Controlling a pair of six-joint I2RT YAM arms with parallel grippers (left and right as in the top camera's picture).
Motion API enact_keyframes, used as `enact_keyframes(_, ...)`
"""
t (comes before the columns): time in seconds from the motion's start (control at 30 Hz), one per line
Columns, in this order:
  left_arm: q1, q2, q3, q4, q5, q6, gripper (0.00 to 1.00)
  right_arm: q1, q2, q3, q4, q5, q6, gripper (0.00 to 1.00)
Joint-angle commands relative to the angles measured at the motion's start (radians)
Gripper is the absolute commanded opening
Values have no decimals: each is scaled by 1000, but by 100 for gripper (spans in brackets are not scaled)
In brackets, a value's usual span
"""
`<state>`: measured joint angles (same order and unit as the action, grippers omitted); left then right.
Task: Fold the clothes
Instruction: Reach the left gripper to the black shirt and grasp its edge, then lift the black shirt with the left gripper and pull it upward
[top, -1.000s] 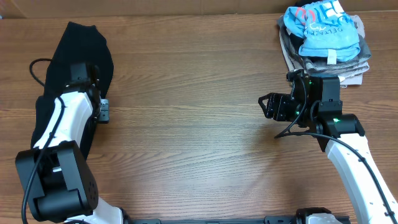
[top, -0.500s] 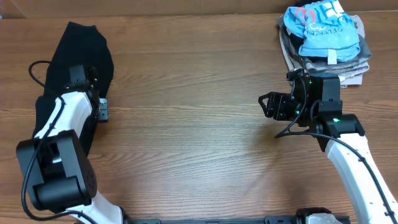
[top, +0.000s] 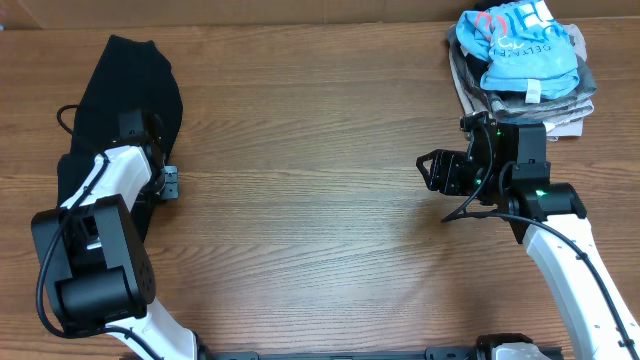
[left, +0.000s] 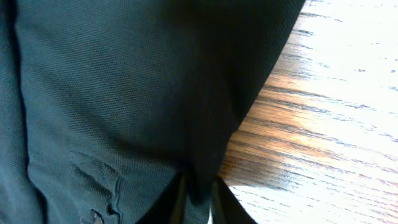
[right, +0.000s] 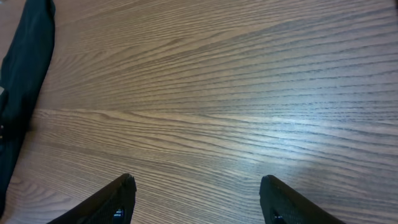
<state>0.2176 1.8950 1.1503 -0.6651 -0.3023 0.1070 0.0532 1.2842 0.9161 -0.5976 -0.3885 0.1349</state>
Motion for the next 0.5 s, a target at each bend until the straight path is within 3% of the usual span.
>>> enact_keyframes(0.0,6,39,-11,-3,15,-29,11,5,3,32,-1,-6,0,67)
enact_keyframes(0.07,6,66,-11,-4,16,-53,4,5,3,32,-3,-6,0,67)
enact_keyframes(0.13,6,89,-11,-3,54,-55,4,5,3,32,-4,-6,0,67)
enact_keyframes(0.33,-56,99,9,44,410,-90,4,5,3,32,0,-6,0,66)
enact_keyframes(0.47,-185,99,51,55,488,-159,4,5,3,32,1,-6,0,63)
